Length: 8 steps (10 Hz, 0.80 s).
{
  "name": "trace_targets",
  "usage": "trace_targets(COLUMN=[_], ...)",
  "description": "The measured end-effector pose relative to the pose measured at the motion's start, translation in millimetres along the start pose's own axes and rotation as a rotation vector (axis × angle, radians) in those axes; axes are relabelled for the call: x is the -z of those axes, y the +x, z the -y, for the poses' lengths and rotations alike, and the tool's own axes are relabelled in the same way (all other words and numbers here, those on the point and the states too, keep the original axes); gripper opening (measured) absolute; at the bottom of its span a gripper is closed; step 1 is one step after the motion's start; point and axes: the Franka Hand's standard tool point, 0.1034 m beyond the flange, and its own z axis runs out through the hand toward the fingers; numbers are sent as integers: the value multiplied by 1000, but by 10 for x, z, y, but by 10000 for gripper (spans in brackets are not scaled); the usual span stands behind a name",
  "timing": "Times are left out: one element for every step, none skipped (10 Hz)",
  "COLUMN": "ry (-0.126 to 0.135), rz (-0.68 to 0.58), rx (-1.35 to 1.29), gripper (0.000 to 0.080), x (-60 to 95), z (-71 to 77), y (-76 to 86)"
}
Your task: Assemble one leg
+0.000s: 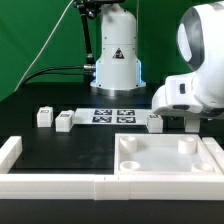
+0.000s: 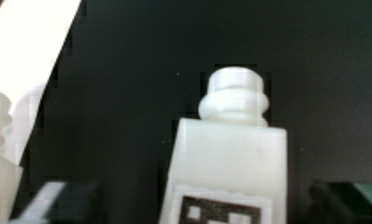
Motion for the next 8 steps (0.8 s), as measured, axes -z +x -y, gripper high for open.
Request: trace_targets(ry=[0, 0, 0, 0, 0, 0, 0, 0], rz=[0, 0, 0, 0, 0, 0, 0, 0], rx=[0, 1, 1, 1, 1, 1, 1, 3], gripper=[343, 343, 287, 287, 287, 287, 287, 287], x=[0, 2, 1, 1, 1, 1, 1, 5], z=[-2, -1, -1, -1, -1, -1, -1, -3], y=[0, -2, -1, -1, -1, -1, -1, -2])
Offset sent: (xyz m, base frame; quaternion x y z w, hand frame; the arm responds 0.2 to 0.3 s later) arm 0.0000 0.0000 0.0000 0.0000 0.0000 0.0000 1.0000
